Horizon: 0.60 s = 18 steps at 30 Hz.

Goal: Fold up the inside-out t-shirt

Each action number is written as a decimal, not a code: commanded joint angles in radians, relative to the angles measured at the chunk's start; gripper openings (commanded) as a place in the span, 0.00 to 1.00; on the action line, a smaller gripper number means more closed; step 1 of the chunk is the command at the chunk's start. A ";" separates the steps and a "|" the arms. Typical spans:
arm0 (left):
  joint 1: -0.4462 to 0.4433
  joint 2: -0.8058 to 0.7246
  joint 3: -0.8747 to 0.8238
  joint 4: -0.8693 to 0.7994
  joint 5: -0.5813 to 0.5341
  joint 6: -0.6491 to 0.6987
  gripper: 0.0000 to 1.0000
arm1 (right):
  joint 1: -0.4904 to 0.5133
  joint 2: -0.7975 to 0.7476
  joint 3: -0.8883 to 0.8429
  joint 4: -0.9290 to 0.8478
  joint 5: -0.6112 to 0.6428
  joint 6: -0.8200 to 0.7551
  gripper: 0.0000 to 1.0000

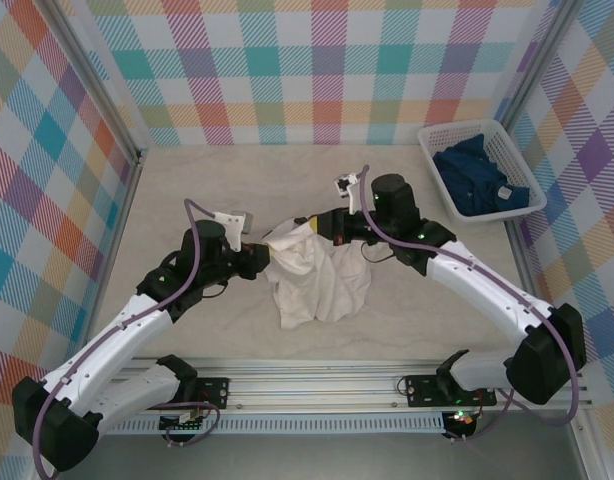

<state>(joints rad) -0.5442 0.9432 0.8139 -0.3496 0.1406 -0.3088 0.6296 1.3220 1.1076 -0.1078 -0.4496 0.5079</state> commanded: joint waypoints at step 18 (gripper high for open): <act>-0.132 0.111 0.006 0.099 -0.291 0.018 0.76 | 0.005 0.080 0.011 0.167 -0.050 0.134 0.00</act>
<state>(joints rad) -0.6666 1.0389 0.7567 -0.3161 -0.0643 -0.3172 0.6296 1.4117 1.1076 0.0307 -0.4984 0.6506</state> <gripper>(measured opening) 0.762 0.048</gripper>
